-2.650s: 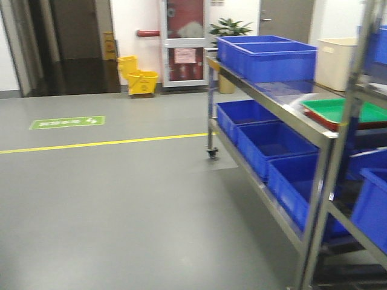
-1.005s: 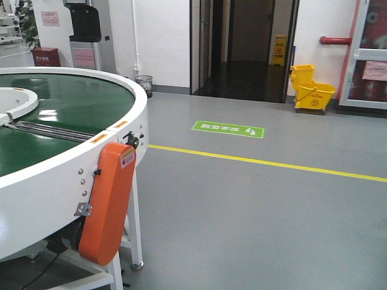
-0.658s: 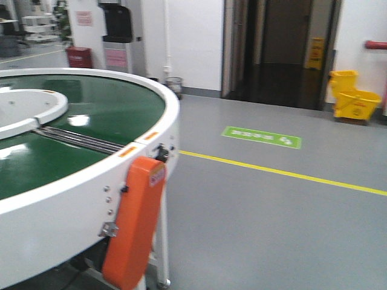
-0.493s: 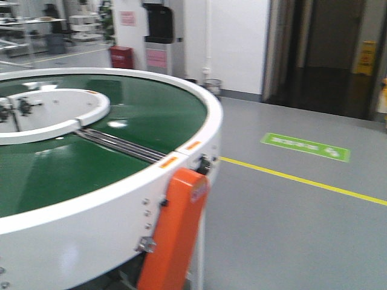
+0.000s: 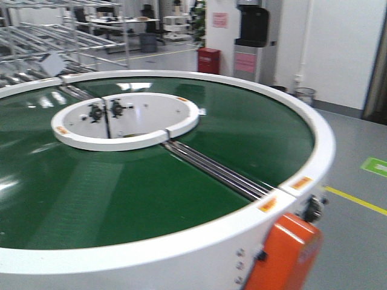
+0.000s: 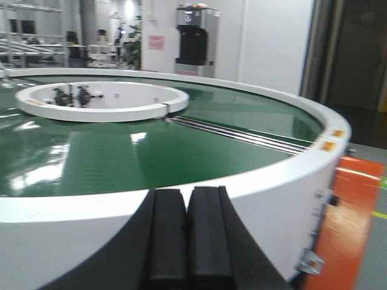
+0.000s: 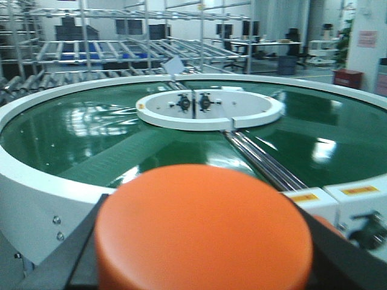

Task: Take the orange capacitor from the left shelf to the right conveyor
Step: 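Turn the base to face the green conveyor belt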

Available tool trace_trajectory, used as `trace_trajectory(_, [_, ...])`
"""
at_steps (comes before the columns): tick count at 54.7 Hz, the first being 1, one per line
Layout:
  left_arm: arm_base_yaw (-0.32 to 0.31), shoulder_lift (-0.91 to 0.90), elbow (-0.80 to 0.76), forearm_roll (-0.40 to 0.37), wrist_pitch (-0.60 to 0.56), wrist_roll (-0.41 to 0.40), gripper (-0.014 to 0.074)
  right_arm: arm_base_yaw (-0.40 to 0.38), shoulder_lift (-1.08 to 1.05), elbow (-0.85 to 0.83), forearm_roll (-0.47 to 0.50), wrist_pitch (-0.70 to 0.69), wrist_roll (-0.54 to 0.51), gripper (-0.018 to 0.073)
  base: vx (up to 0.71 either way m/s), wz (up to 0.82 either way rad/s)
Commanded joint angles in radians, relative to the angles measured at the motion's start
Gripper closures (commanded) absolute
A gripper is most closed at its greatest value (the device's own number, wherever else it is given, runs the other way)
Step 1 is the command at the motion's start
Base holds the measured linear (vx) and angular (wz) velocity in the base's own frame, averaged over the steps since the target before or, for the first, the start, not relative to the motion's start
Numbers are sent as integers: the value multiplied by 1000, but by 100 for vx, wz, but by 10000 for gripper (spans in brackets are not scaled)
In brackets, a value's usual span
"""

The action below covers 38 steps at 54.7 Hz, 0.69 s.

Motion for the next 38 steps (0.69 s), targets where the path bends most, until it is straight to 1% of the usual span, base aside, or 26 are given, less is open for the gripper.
trace_trajectory(1, [-8, -4, -30, -5, -81, -6, 603, -1, 11, -25, -14, -90, -1, 566, 38, 49])
trace_trajectory(21, [-8, -4, -30, -5, -81, -6, 603, -1, 11, -25, -14, -89, -1, 566, 35, 43])
trace_trajectory(38, [-8, -4, -30, -5, -81, -6, 603, -1, 11, -25, -14, -89, -1, 566, 29, 25])
